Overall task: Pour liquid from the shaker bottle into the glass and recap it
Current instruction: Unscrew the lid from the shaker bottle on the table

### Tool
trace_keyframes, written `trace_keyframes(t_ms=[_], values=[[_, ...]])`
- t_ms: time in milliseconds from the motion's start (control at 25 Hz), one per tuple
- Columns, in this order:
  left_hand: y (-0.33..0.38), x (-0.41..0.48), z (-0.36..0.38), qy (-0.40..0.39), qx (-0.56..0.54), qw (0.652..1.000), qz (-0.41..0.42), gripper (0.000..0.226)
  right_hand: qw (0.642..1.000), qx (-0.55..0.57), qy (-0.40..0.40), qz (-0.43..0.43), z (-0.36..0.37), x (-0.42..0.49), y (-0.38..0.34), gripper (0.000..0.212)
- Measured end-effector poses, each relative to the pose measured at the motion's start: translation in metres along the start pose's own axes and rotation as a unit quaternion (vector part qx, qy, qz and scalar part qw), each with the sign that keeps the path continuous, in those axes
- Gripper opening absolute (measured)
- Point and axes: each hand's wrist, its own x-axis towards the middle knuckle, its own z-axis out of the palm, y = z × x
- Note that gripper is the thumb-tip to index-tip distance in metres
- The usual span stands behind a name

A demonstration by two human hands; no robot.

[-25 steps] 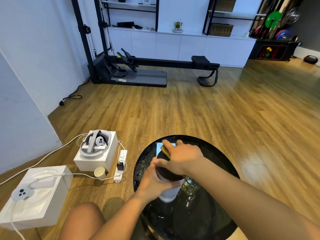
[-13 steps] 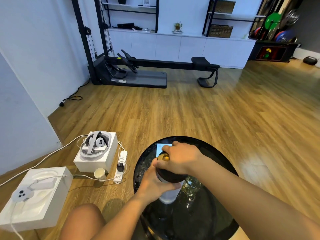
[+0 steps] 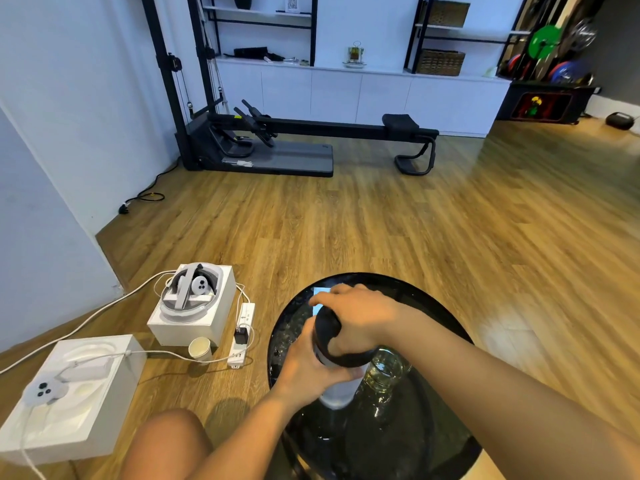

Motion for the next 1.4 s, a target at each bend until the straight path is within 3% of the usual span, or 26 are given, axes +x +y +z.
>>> trace_keyframes(t_ms=[120,320,480,560,680,800,960,1040,1120,1240,1280,1400], values=[[0.002,0.0,0.001,-0.001,-0.006,1.0,-0.008,0.077,0.997,0.051,-0.029,-0.053,-0.003,-0.005,0.0,0.092],[0.0,0.0,0.0,-0.009,-0.016,0.999,-0.028,0.067,0.994,-0.055,0.051,0.076,0.006,0.007,-0.001,0.086],[0.0,0.0,0.001,-0.008,-0.013,1.0,-0.017,0.082,0.999,-0.017,-0.01,-0.05,0.003,-0.003,-0.003,0.089],[0.0,0.0,0.002,-0.009,-0.014,1.0,-0.022,0.09,0.998,0.015,-0.007,-0.066,-0.001,-0.005,-0.004,0.088],[-0.003,0.001,0.002,-0.013,-0.02,0.999,-0.046,0.079,0.998,-0.035,0.059,0.015,0.002,0.001,-0.006,0.079],[-0.002,0.0,0.0,-0.012,-0.007,0.999,-0.036,0.072,0.991,-0.086,0.047,0.089,0.005,0.005,-0.006,0.072],[0.0,0.0,0.0,-0.009,-0.003,1.0,-0.022,0.083,0.998,0.007,-0.001,-0.055,0.002,0.0,-0.007,0.048],[-0.002,0.002,0.001,-0.008,0.005,1.0,-0.019,0.078,0.995,0.062,0.0,-0.072,-0.001,0.0,-0.008,0.043],[-0.004,0.002,0.001,-0.004,0.005,1.0,-0.024,0.073,0.995,0.084,0.041,-0.033,-0.001,0.001,-0.006,0.061],[-0.005,0.001,0.002,-0.009,0.006,1.0,-0.029,0.072,0.992,0.005,0.065,0.106,0.0,0.003,-0.001,0.089],[-0.003,0.002,0.001,-0.009,0.007,1.0,-0.027,0.074,0.993,0.013,0.045,0.111,0.001,0.002,0.0,0.089],[0.001,0.001,-0.001,-0.001,0.015,1.0,-0.022,0.087,0.998,0.056,-0.032,-0.003,-0.004,-0.001,-0.001,0.084]])
